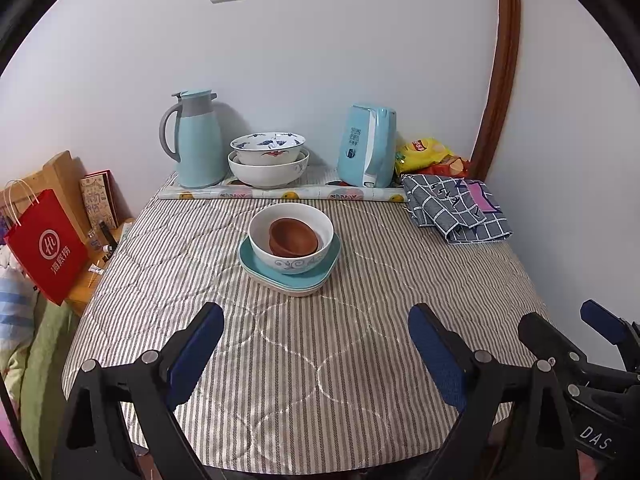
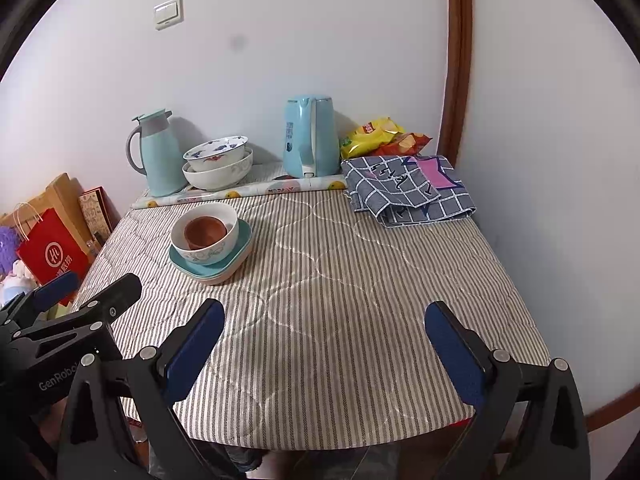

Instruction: Organize plates and bowls

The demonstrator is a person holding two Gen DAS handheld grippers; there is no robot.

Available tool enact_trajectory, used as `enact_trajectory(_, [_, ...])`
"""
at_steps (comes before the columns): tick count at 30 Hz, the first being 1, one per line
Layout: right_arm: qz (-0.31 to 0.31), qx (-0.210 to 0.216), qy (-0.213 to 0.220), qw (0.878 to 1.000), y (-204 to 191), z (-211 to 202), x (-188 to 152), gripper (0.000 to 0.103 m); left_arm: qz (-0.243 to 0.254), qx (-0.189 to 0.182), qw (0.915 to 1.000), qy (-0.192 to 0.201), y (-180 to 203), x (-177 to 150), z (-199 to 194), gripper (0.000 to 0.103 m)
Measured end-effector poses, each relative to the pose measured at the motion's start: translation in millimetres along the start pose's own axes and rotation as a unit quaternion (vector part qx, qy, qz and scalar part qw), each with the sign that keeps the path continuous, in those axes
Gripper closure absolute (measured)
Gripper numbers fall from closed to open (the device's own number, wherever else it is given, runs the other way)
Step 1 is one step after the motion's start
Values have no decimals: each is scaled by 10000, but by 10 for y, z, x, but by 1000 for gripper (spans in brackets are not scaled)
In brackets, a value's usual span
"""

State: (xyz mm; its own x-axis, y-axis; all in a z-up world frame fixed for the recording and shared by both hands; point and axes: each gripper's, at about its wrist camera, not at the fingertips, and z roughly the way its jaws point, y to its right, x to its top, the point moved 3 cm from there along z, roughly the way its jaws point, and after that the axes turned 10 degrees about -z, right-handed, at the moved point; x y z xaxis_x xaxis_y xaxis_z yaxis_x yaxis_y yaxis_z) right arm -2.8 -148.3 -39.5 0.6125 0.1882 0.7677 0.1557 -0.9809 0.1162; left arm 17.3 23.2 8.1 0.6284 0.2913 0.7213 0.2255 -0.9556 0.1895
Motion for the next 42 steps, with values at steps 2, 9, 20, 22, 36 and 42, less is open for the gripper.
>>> enact_trajectory(2, [-3,4,2,10000,1,-5,-2,4,0,-4,10000,-2,2,-3,-1,9])
enact_trajectory(9, [13,18,13,10000,2,-10,-3,4,15,12,10000,1,-2,-3,-16,9])
enact_trajectory(20, [-9,24,17,10000,-17,-5,6,4,15,12,10000,-12,-11,-2,-9,9])
enact_trajectory(22, [-3,25,9,10000,-22,0,5,4,27,5,10000,-7,-15,-1,-14,9])
enact_trajectory(36, [-12,25,14,10000,-32,5,7,4,24,14,10000,-27,-32,15,-8,9])
enact_trajectory(42, [-20,26,49,10000,-32,-15,7,4,48,13,10000,-24,-17,17,-1,9])
